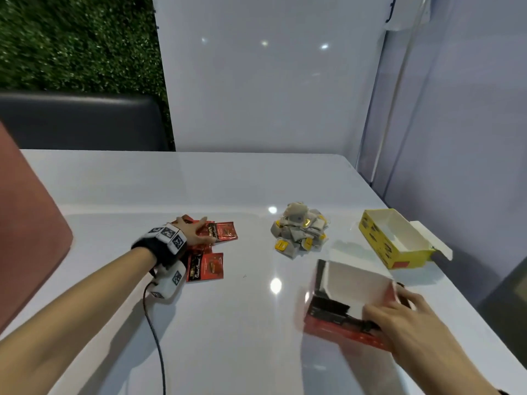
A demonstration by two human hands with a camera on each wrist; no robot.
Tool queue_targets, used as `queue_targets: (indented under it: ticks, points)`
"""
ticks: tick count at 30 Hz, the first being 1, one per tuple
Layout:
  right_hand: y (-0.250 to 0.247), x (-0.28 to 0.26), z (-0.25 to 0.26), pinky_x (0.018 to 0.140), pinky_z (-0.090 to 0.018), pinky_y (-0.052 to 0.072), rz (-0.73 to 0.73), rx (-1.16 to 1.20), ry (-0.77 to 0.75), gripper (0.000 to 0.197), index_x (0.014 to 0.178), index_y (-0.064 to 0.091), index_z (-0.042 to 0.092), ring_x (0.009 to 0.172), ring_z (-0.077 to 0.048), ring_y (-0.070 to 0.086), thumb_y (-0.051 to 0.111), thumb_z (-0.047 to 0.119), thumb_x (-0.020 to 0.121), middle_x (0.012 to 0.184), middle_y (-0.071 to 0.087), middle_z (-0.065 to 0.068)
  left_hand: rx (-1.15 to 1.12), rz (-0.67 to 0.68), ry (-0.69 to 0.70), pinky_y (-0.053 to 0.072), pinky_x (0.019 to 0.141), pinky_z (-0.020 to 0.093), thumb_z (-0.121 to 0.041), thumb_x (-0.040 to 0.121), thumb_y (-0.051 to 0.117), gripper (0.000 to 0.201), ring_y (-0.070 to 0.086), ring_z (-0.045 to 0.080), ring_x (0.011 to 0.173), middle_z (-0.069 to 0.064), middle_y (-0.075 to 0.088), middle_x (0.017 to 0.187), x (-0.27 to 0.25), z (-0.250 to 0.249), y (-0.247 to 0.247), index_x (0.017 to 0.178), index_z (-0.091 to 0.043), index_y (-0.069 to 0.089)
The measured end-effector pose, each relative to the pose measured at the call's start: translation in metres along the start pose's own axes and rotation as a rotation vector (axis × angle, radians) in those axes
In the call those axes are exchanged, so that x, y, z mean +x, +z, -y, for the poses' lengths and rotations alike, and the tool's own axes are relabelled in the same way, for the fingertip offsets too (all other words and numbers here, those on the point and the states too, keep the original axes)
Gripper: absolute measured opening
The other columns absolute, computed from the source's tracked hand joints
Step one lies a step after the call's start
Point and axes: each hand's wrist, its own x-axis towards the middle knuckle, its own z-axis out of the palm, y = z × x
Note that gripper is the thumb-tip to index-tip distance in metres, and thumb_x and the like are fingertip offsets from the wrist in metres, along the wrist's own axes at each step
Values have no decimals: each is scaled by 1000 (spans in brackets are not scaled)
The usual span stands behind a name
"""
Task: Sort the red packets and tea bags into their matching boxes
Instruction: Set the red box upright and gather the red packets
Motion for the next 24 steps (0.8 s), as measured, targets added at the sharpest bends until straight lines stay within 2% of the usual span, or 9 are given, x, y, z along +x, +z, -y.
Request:
queue_targets:
  ticks: [3,7,9,11,14,18,21,24]
  points:
    - [13,30,19,86,-30,32,-15,16,-102,47,62,48,31,57,-7,61,86,14,42,49,55,15,69,18,38,17,112,59,-74,76,46,89,9,53,137,23,2,155,-15,-7,9,146,-45,-1]
    - [30,52,33,90,-33,40,40,82,-97,32,67,50,32,65,-10,62,81,26,62,54,60,12,88,63,73,13,108,66,-68,81,45,79,-8,55,137,19,-10,156,-35,-5,19,145,-48,3]
    - [29,56,37,95,-35,37,72,112,-72,15,77,53,31,80,-14,63,67,28,82,71,68,9,76,72,102,16,108,66,-68,82,44,76,-10,52,138,17,-13,156,-48,-2,28,144,-49,5]
    - [22,54,38,100,-35,31,78,128,-91,6,90,54,30,96,-16,60,51,32,94,90,69,7,61,78,128,16,108,66,-66,84,44,74,-10,48,140,15,-14,156,-65,-1,36,144,-50,6]
    - [14,52,39,102,-33,27,82,133,-94,14,99,51,30,104,-17,55,39,38,98,103,66,7,34,109,172,11,110,65,-64,84,46,73,-14,46,140,14,-14,157,-91,1,47,144,-50,6]
    - [12,52,41,95,-31,27,104,96,-107,11,93,46,31,102,-18,55,37,34,99,103,65,5,27,134,258,12,112,64,-62,83,50,75,-14,45,141,13,-14,157,-129,-2,64,144,-51,6]
    - [9,53,43,95,-30,28,135,84,-94,21,99,52,27,100,-16,56,37,42,98,102,65,7,25,160,313,13,112,64,-63,81,53,79,-15,40,142,10,-16,157,-155,-10,72,143,-52,5]
    - [3,55,45,98,-30,27,174,99,-101,20,103,52,28,104,-16,55,37,40,98,106,65,7,-16,141,317,13,110,67,-73,73,51,89,-15,40,142,7,-16,157,-157,-15,58,143,-51,0]
